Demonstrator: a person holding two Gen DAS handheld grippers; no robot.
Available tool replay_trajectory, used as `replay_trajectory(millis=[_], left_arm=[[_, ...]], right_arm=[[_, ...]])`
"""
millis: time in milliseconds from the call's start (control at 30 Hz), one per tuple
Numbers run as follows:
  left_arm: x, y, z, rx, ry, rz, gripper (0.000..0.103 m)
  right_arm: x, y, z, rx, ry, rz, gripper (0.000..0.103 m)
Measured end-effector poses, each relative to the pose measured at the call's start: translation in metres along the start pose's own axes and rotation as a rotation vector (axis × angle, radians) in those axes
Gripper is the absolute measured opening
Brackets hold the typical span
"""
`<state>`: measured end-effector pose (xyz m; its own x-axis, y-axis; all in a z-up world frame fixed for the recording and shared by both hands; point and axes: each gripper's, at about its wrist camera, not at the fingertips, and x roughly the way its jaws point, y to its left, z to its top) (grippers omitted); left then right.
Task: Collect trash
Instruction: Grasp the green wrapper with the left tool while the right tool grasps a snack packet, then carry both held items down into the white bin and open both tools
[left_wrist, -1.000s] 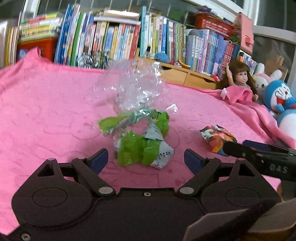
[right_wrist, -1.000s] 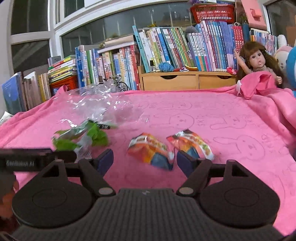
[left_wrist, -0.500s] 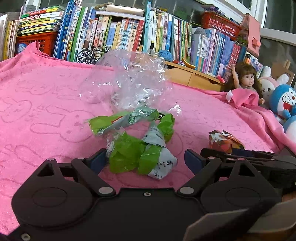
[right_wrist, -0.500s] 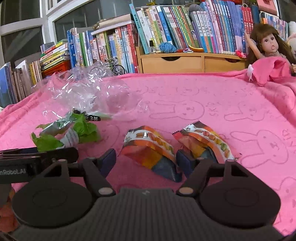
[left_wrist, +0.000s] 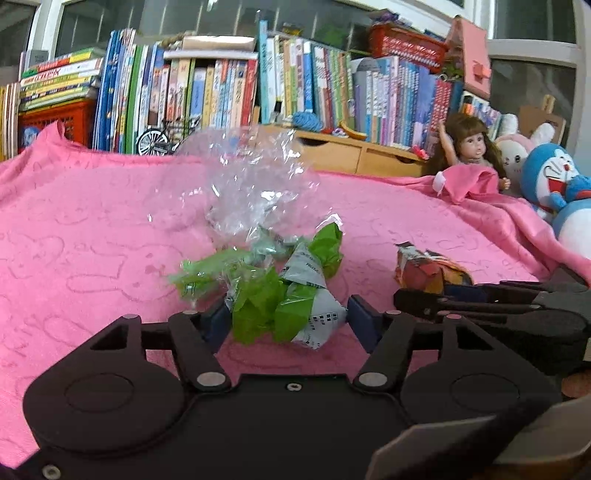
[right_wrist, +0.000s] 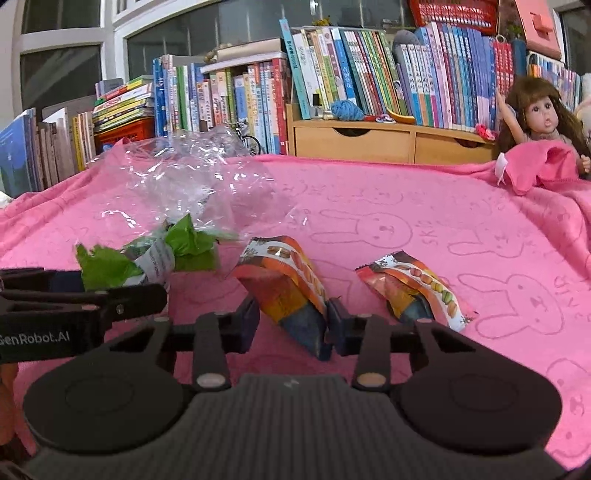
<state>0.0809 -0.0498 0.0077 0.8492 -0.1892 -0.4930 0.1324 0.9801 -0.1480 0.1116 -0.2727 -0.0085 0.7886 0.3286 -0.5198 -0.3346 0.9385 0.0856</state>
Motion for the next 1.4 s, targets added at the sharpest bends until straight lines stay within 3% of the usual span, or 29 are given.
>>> replay_trajectory(millis=[467,933,1400], left_arm=[[-0.061,0.004,-0.008,-0.027,-0.021,-0.038,0.062],[-0.126,0.008,-0.048,-0.083,0.005,-0.047,0.062],[-0.163,0.001,-0.106,-0.023,0.144,-0.018,0.062]], right_arm=[[-0.051,0.023,-0.016,-0.034,-0.042,0.045,0.045],[-0.111,0.045,-0.061,-0.016,-0.064,0.082,0.045],[-0.147,0.072,-0.116,-0.004,-0.009,0.11,0.043]])
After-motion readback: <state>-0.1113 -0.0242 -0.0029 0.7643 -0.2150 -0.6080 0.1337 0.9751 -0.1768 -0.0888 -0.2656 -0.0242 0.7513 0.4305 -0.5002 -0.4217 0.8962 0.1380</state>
